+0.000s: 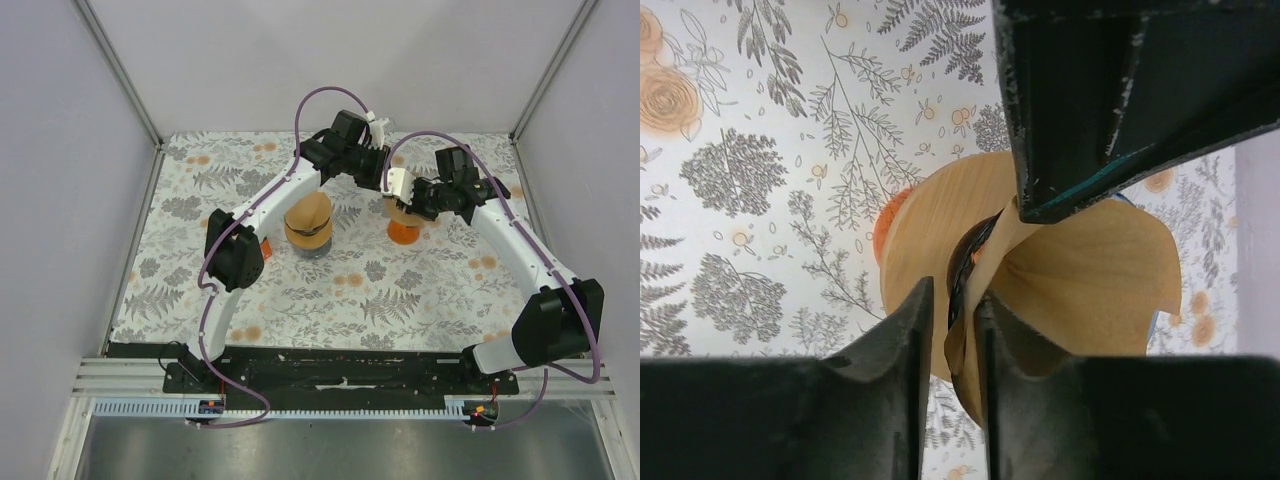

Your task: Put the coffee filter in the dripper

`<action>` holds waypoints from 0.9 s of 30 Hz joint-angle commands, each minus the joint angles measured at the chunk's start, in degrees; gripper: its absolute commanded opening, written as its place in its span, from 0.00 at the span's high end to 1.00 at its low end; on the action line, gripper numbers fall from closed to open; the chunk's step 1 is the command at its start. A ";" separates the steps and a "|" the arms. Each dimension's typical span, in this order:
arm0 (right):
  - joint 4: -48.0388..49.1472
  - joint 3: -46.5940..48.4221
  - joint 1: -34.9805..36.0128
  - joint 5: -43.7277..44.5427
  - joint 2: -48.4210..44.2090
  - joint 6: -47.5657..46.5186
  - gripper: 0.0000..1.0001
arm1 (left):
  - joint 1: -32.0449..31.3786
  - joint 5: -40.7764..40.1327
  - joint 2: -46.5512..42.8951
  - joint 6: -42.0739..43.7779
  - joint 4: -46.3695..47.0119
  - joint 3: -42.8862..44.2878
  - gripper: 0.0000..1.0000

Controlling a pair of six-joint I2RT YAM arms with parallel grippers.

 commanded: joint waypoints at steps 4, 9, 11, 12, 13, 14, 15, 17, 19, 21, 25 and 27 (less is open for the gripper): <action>0.30 -0.81 0.22 -0.32 -2.09 -0.14 0.54 | -0.54 0.33 -1.13 2.54 -0.10 2.71 0.60; 0.74 -0.72 0.22 -1.55 -3.42 0.21 0.47 | -0.46 0.42 -1.48 3.50 -0.71 4.38 0.46; 0.74 -0.54 0.13 -1.64 -3.50 0.56 0.46 | -0.46 0.42 -1.66 3.77 -1.24 5.17 0.42; 0.74 -0.46 0.22 -1.64 -3.50 0.74 0.45 | -0.46 0.24 -1.92 4.03 -1.33 5.34 0.40; 0.74 -0.37 0.22 -1.64 -3.68 0.91 0.44 | -0.46 0.24 -2.09 4.30 -1.41 5.61 0.37; 0.92 -0.19 0.22 -1.81 -3.85 0.92 0.43 | -0.46 0.16 -2.27 4.65 -1.68 5.87 0.35; 0.92 -0.19 0.13 -2.08 -4.12 1.09 0.41 | -0.46 -0.02 -2.45 4.91 -1.94 6.22 0.33; 1.09 -0.02 0.22 -2.87 -4.82 1.27 0.39 | -0.46 -0.46 -2.62 5.53 -2.29 7.01 0.30; 1.18 0.24 0.22 -3.83 -5.35 1.44 0.36 | -0.46 -0.99 -2.80 6.05 -2.73 7.37 0.27; 1.36 0.33 0.22 -4.80 -6.22 1.88 0.30 | -0.37 -1.34 -2.97 6.67 -2.99 7.45 0.25; 2.50 0.77 0.13 -8.48 -8.86 3.63 0.02 | 0.16 -3.44 -3.85 8.51 -3.87 8.07 0.22; 3.64 1.04 0.13 -10.86 -10.35 4.95 0.02 | 0.77 -4.32 -4.55 9.48 -4.31 8.51 0.20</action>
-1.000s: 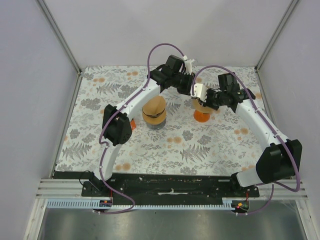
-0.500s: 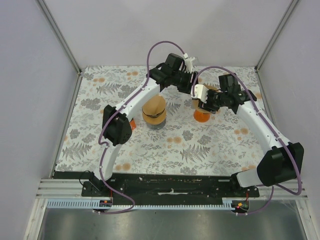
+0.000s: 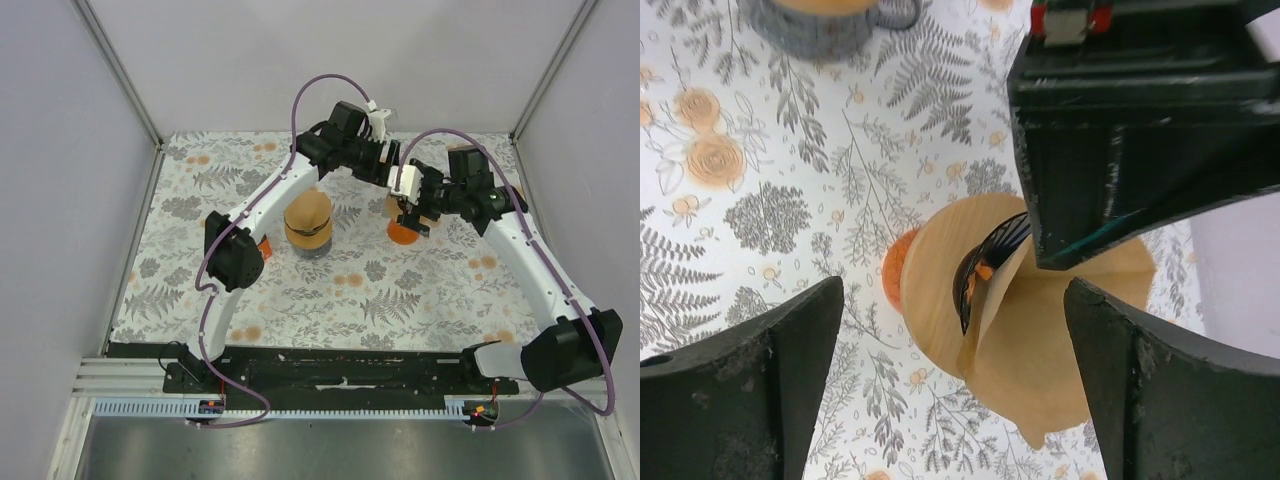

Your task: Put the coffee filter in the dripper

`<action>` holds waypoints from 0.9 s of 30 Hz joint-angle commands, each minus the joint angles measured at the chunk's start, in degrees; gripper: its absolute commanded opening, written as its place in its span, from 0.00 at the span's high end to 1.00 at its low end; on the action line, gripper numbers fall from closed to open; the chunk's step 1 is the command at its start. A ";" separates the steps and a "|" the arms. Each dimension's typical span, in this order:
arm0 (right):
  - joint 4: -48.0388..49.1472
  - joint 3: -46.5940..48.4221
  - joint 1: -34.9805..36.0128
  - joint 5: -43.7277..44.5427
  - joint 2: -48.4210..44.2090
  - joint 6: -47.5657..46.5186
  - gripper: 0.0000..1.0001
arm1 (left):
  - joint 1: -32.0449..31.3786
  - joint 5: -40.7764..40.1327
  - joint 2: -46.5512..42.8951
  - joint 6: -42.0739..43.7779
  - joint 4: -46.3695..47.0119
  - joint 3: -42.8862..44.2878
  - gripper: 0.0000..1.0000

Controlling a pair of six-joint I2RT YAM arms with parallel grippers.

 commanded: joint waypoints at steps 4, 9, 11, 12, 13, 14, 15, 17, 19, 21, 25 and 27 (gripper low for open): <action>7.36 2.28 -1.01 -10.14 -6.96 10.52 0.02 | 2.46 -3.85 -6.90 6.43 -1.89 4.25 0.17; 18.25 2.37 -6.45 -6.83 -8.99 33.97 0.02 | 6.15 -7.71 -11.82 10.39 -4.09 3.03 0.16; 20.81 2.81 -9.70 -3.05 -8.64 41.54 0.02 | 8.69 -9.91 -14.89 11.18 -3.74 -0.04 0.16; 22.30 2.64 -11.45 -0.16 -8.55 45.49 0.02 | 10.45 -10.44 -16.65 11.27 -3.48 -2.40 0.16; 23.80 2.29 -13.47 1.87 -8.55 48.66 0.02 | 12.81 -10.79 -18.14 11.27 -2.87 -4.43 0.16; 25.29 1.33 -15.93 3.72 -8.81 52.96 0.02 | 14.84 -11.06 -19.90 11.10 -2.43 -6.88 0.16; 27.57 0.01 -18.22 5.04 -9.42 57.01 0.02 | 17.30 -11.23 -21.48 10.66 -1.55 -9.35 0.16; 31.88 -4.37 -22.70 7.33 -11.17 64.83 0.02 | 22.48 -11.50 -25.00 9.52 0.55 -15.06 0.16; 34.17 -8.07 -25.96 10.66 -12.23 69.94 0.02 | 27.66 -12.37 -29.21 9.42 3.10 -21.47 0.16; 34.18 -10.62 -28.16 13.39 -11.98 71.89 0.02 | 32.15 -14.04 -32.73 10.65 5.65 -27.88 0.16; 34.98 -15.02 -29.66 24.45 -10.75 75.14 0.02 | 39.97 -18.78 -38.10 14.78 10.31 -38.44 0.12; 34.89 -16.34 -29.58 29.64 -9.96 75.85 0.02 | 43.84 -20.20 -39.51 16.89 11.63 -42.40 0.11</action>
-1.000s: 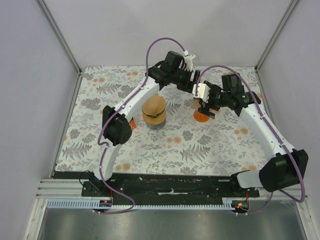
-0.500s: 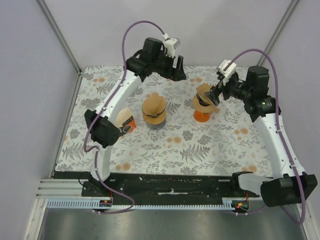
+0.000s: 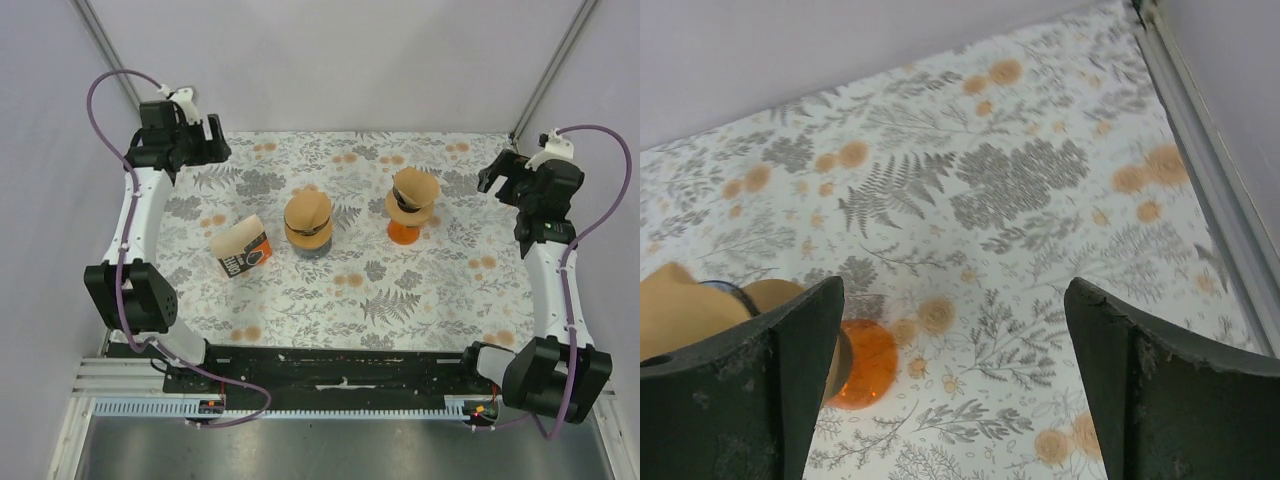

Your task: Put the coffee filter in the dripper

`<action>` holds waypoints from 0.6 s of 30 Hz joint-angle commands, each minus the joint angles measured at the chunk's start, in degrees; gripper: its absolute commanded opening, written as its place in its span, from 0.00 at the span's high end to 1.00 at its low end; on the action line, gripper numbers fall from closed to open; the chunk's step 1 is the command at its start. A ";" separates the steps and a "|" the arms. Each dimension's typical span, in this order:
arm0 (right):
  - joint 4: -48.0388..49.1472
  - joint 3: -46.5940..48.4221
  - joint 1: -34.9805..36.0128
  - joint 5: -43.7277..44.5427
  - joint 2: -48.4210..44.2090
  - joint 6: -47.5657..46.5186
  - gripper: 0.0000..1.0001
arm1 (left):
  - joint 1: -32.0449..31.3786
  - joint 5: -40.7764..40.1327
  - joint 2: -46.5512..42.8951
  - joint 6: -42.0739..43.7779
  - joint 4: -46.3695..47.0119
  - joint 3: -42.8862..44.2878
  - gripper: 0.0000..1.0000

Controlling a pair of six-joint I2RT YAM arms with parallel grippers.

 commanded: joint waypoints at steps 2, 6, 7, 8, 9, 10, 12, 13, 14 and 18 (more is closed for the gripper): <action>3.70 -3.23 -0.27 17.36 1.78 8.36 0.02 | 8.24 -3.35 -5.94 5.88 7.79 -10.14 0.10; 4.13 -5.25 -0.18 21.08 2.58 11.44 0.02 | 13.08 -2.46 -8.32 5.70 11.75 -19.36 0.09; 4.48 -5.87 -0.27 20.99 2.75 11.62 0.02 | 13.70 -2.73 -8.93 5.79 12.89 -21.56 0.09; 4.92 -6.31 -0.27 20.90 3.02 11.97 0.02 | 14.05 -3.08 -9.46 5.70 14.21 -23.32 0.09; 5.10 -6.84 -0.27 20.90 3.11 12.23 0.02 | 14.41 -3.43 -10.08 5.70 15.09 -25.34 0.09; 5.36 -7.36 -0.18 20.81 3.28 12.32 0.02 | 14.76 -3.61 -10.43 5.70 16.05 -26.93 0.09; 5.63 -7.98 -0.18 20.90 3.55 12.24 0.02 | 14.94 -3.78 -10.87 5.96 17.29 -30.01 0.09; 5.72 -8.16 -0.27 20.99 3.63 12.24 0.02 | 15.11 -4.22 -10.96 5.97 17.73 -31.32 0.09; 5.81 -8.42 -0.27 20.99 3.63 12.15 0.02 | 15.20 -4.40 -11.13 6.05 18.34 -32.56 0.09; 6.60 -9.30 -0.18 20.64 3.63 11.80 0.02 | 15.38 -4.84 -11.58 5.53 20.02 -36.25 0.09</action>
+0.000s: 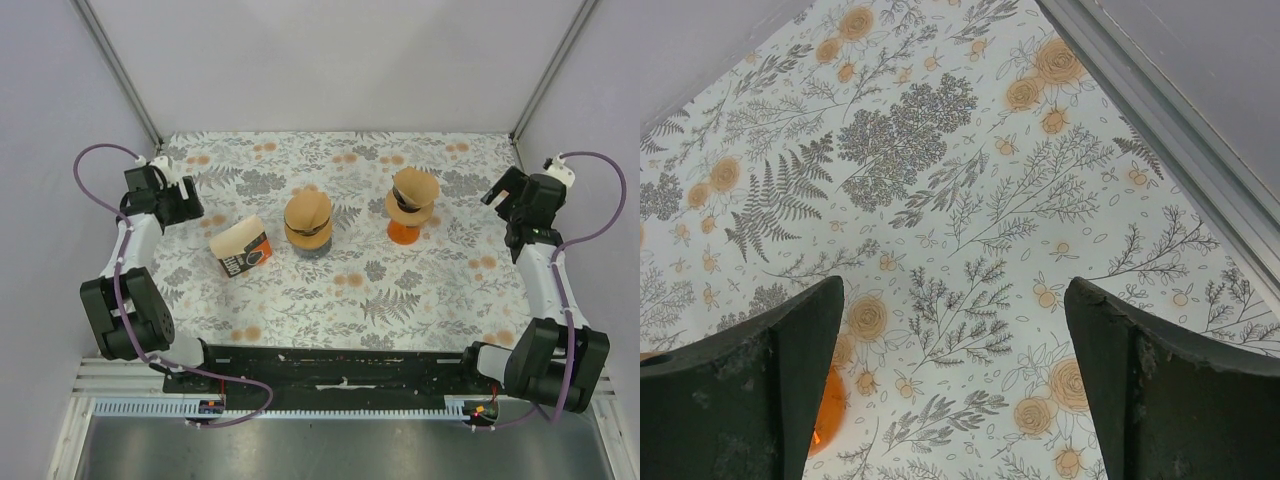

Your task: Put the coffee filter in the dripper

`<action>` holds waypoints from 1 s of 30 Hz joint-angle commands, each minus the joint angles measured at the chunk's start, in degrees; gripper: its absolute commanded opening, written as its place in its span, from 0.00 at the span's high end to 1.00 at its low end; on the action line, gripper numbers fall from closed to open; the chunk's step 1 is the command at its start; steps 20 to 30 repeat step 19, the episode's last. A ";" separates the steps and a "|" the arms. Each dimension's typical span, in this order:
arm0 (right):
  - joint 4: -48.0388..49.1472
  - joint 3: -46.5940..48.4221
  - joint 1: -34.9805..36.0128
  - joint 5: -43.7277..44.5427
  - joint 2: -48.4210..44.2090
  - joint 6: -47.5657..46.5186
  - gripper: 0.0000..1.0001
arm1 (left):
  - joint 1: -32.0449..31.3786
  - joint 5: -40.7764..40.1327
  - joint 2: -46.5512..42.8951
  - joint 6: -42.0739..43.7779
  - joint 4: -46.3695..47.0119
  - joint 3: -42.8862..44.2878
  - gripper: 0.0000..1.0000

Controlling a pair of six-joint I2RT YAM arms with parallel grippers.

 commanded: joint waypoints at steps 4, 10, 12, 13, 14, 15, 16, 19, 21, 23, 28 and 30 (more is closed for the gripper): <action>4.48 -1.09 -0.07 0.86 0.25 0.63 0.02 | 0.38 -0.90 -2.40 1.00 6.05 -3.57 0.09; 5.27 -1.96 -0.16 0.59 0.77 0.37 0.02 | 0.47 -0.82 -2.04 1.09 6.23 -3.83 0.09; 5.97 -2.40 -0.07 0.24 0.78 0.28 0.02 | 0.47 -0.73 -1.87 1.00 6.23 -3.92 0.09; 5.89 -2.49 -0.07 0.15 0.69 0.02 0.02 | 0.38 -0.90 -1.87 0.82 6.23 -3.92 0.09; 5.97 -2.67 -0.07 0.15 0.77 0.01 0.02 | 0.47 -0.90 -1.78 0.74 6.23 -3.92 0.09; 5.98 -2.84 -0.07 0.15 0.78 0.01 0.02 | 0.47 -0.82 -1.78 0.82 6.32 -3.92 0.09; 6.67 -3.02 -0.07 0.33 0.60 -0.07 0.02 | 0.47 -0.73 -1.61 0.82 6.32 -4.01 0.09; 7.91 -3.46 -0.16 0.77 -0.10 -1.39 0.02 | 0.47 -0.55 -1.52 0.82 6.41 -4.18 0.09; 7.91 -3.46 -0.16 0.77 -0.10 -1.39 0.02 | 0.47 -0.55 -1.52 0.82 6.41 -4.18 0.09; 7.91 -3.46 -0.16 0.77 -0.10 -1.39 0.02 | 0.47 -0.55 -1.52 0.82 6.41 -4.18 0.09; 7.91 -3.46 -0.16 0.77 -0.10 -1.39 0.02 | 0.47 -0.55 -1.52 0.82 6.41 -4.18 0.09; 7.91 -3.46 -0.16 0.77 -0.10 -1.39 0.02 | 0.47 -0.55 -1.52 0.82 6.41 -4.18 0.09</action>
